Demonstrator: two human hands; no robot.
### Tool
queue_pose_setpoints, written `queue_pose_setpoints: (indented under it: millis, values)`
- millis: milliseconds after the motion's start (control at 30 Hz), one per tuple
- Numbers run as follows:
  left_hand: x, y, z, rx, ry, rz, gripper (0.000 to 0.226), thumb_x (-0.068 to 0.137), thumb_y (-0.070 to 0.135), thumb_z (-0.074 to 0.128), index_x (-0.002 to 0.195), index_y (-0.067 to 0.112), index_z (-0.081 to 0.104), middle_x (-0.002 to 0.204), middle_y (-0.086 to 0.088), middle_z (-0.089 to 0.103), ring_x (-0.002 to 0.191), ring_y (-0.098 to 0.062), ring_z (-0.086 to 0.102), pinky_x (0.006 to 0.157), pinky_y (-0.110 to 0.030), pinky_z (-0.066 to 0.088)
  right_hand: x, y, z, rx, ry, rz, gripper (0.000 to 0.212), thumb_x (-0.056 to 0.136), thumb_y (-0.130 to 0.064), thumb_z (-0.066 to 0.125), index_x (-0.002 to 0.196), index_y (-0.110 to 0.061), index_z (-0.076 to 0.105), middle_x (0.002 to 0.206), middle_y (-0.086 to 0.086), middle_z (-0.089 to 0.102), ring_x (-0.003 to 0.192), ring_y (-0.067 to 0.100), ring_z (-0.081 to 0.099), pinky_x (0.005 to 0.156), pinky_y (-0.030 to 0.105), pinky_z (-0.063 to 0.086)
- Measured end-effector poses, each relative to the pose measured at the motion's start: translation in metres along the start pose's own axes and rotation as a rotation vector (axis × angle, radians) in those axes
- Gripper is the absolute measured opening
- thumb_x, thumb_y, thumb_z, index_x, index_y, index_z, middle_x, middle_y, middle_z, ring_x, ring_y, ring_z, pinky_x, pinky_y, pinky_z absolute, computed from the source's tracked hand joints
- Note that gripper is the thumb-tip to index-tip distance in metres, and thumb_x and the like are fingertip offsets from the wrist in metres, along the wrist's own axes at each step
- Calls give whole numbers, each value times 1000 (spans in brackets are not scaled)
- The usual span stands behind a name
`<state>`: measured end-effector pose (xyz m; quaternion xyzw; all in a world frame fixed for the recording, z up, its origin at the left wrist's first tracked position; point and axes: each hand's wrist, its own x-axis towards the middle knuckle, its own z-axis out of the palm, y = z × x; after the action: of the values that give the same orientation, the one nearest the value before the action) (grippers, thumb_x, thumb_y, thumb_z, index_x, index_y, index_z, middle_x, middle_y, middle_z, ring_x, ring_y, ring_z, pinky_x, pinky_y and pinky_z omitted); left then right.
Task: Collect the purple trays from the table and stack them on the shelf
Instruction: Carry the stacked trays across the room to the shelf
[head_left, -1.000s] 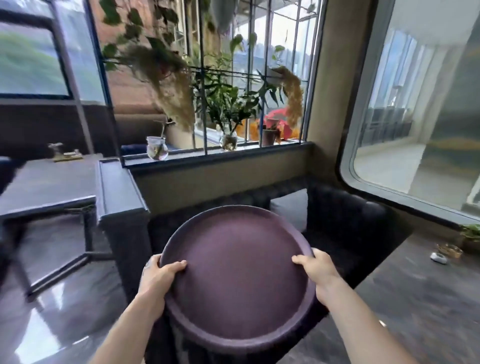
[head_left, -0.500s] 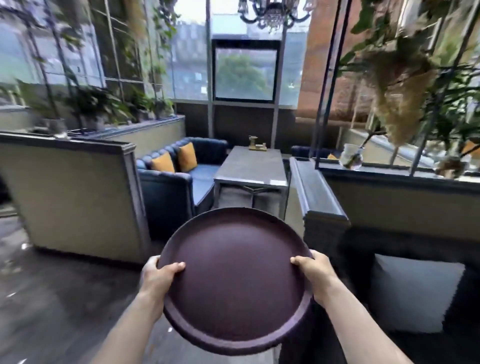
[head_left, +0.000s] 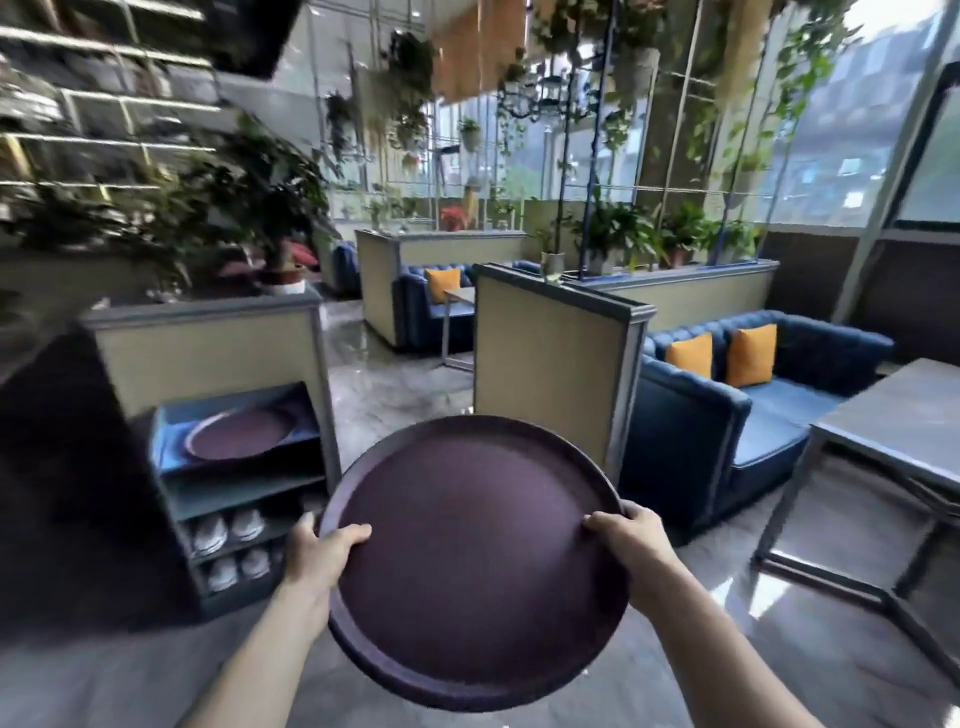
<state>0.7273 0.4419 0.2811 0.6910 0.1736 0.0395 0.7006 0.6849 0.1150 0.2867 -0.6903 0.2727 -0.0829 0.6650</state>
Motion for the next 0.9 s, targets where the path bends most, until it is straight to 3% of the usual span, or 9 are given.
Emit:
queue_pose_setpoints:
  millis: [100,167,233,300,467,600,667,767,900]
  values:
    - [-12,-1,-49,18,111,-14,69,75,11,79,138,8,51,118,-16,67,96,-33,67,87,-44,55,-7,-5,43,-22,-98,-5,15,78,-2,70,93,-5,72,87,21,74,77,34,68,85,58,60]
    - [-24,-3,-81,24,209,-22,61,73,13,80,129,7,58,119,-18,68,102,-37,67,93,-50,54,-15,-5,72,-48,-179,-10,16,79,-3,70,94,-7,73,88,21,76,76,34,69,83,54,61]
    - [-34,-7,-111,40,300,-22,41,72,14,80,109,11,64,112,-17,70,96,-36,68,89,-50,56,-23,-3,98,-76,-239,-20,16,79,-3,70,94,-5,74,84,20,77,72,34,70,77,49,62]
    - [-41,-14,-136,46,363,-35,34,73,17,80,101,15,61,109,-14,70,91,-34,68,84,-48,57,-33,1,120,-107,-276,-23,15,78,-5,71,93,-5,74,87,22,78,76,39,73,79,52,63]
    - [-49,-28,-184,31,457,-30,58,75,22,83,124,18,52,121,-9,60,92,-28,62,87,-41,50,-54,5,170,-160,-350,-32,13,78,-8,74,91,-9,74,92,23,78,91,45,75,87,59,62]
    - [-39,-33,-211,53,510,-48,90,72,25,85,148,9,39,145,-14,52,123,-34,57,89,-37,46,-62,4,204,-175,-380,-41,12,80,-6,73,92,-6,74,96,25,78,95,47,74,90,60,60]
    - [-29,-34,-223,38,505,-63,87,73,24,85,146,11,42,143,-13,54,120,-34,59,88,-37,47,-63,4,220,-179,-381,-41,15,81,-6,73,96,-5,73,98,25,77,96,46,74,91,60,60]
    - [-11,-34,-237,38,470,-57,62,72,22,85,125,13,55,127,-12,64,98,-30,66,80,-36,51,-62,2,242,-176,-368,-33,18,81,-5,73,100,-5,74,99,24,77,96,45,74,91,60,60]
    - [20,-36,-258,49,462,-67,79,73,25,84,141,8,47,139,-12,57,110,-31,61,87,-39,50,-58,-1,275,-191,-345,-32,15,79,-5,74,95,-8,75,93,24,78,93,46,75,90,60,61]
